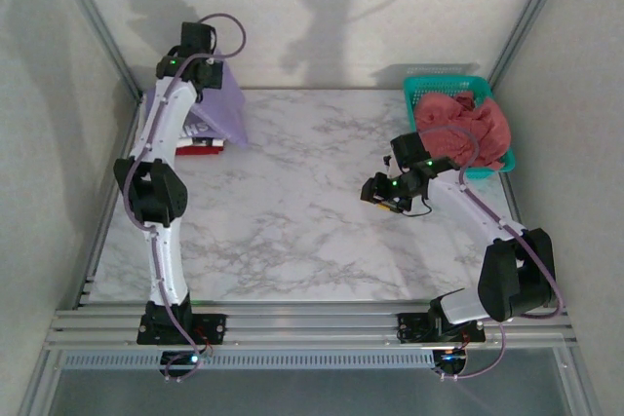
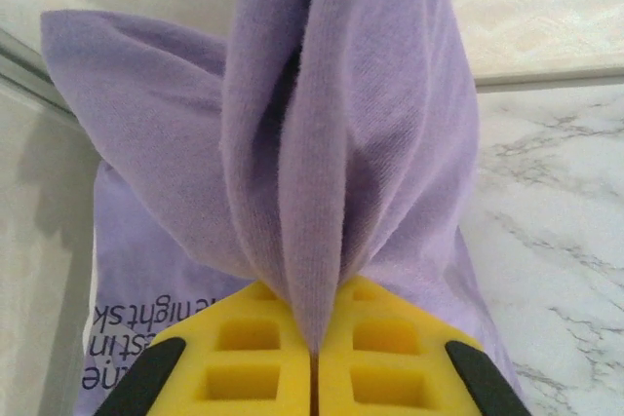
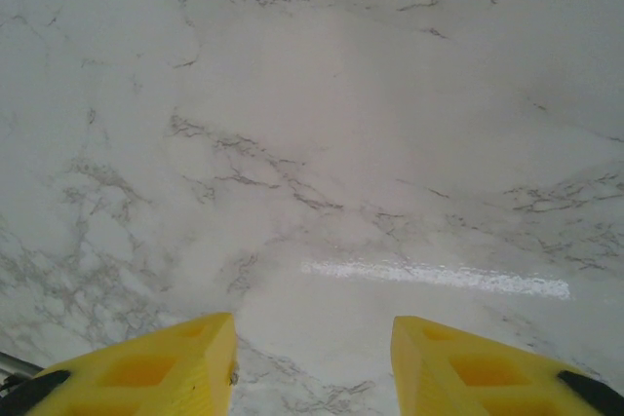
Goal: Fold and stack the t-shirts
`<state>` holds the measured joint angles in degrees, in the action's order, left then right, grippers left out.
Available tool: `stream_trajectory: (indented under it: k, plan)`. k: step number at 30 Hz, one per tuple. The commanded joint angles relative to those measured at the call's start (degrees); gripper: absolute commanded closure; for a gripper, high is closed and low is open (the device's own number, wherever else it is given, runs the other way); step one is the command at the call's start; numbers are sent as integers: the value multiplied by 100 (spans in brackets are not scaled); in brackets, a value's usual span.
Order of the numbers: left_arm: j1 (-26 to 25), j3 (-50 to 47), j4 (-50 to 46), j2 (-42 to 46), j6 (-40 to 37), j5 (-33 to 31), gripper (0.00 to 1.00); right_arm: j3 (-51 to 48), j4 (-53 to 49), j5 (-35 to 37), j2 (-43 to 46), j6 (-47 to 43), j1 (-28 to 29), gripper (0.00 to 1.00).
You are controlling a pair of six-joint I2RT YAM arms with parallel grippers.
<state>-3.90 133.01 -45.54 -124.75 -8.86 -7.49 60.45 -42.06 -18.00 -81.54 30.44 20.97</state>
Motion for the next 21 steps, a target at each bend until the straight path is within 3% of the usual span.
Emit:
stream_trajectory:
  k: [1,21]
  plan:
    - [216,333,293,13,-63,395,100,56,-247,43,-42,-31,-40,53]
    - [1120,647,138,-125,-105,1056,100,318,-329,25,-270,-64,-56,53]
